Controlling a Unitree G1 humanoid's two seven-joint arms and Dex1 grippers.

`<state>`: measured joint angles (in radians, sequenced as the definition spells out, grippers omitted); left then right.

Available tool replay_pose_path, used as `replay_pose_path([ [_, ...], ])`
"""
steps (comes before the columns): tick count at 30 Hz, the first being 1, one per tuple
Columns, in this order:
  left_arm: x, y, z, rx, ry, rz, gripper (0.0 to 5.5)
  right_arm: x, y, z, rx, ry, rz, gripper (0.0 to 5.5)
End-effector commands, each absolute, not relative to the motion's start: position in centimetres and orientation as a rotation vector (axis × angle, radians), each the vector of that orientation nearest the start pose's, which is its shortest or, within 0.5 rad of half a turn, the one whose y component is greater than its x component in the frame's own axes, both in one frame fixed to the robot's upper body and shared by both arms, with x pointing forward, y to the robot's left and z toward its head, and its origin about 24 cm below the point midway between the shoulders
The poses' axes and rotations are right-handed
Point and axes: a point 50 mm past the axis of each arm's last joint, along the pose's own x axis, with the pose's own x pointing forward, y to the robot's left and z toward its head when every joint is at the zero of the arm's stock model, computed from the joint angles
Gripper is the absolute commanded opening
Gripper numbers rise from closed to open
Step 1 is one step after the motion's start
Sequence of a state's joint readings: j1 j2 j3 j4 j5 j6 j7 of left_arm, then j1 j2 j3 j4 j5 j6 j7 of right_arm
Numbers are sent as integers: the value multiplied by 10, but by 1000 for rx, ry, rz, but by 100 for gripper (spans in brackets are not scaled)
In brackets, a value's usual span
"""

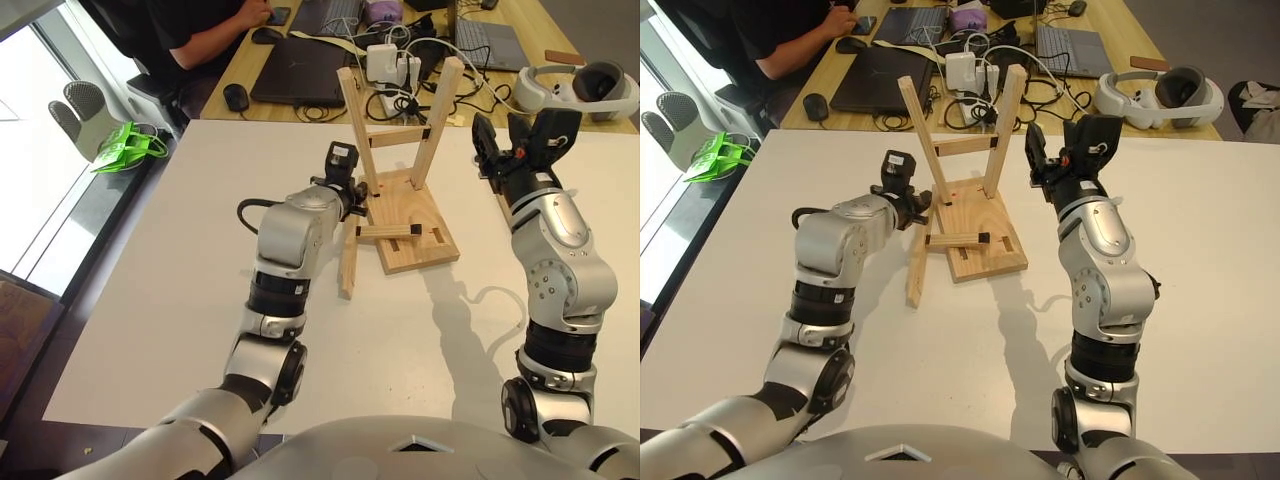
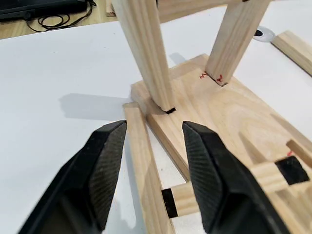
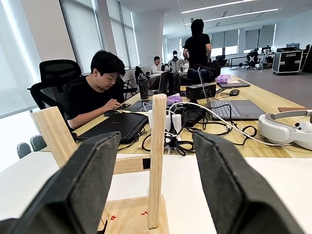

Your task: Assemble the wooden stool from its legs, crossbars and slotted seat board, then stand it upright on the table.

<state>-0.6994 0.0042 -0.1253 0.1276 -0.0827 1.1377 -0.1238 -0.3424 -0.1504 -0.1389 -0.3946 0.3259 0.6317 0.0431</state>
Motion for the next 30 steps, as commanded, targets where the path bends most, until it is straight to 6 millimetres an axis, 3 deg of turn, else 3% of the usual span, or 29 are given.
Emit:
replay_pose_path([
  [1, 352, 59, 102, 227, 710, -506, 229, 283, -162, 166, 139, -117, 135, 274],
  [4, 365, 66, 93, 319, 740, -489, 229, 282, -160, 166, 146, -119, 133, 274],
  [10, 384, 64, 102, 416, 638, -437, 229, 280, -159, 165, 150, -117, 131, 274],
  [15, 375, 57, 77, 394, 728, -461, 229, 279, -160, 164, 150, -116, 126, 274],
  [18, 372, 62, 65, 423, 744, -425, 229, 279, -159, 163, 152, -116, 127, 274],
  [26, 378, 59, 79, 416, 613, -326, 229, 277, -159, 162, 154, -113, 119, 274],
  [30, 374, 64, 69, 381, 661, -283, 229, 276, -159, 161, 154, -112, 118, 274],
])
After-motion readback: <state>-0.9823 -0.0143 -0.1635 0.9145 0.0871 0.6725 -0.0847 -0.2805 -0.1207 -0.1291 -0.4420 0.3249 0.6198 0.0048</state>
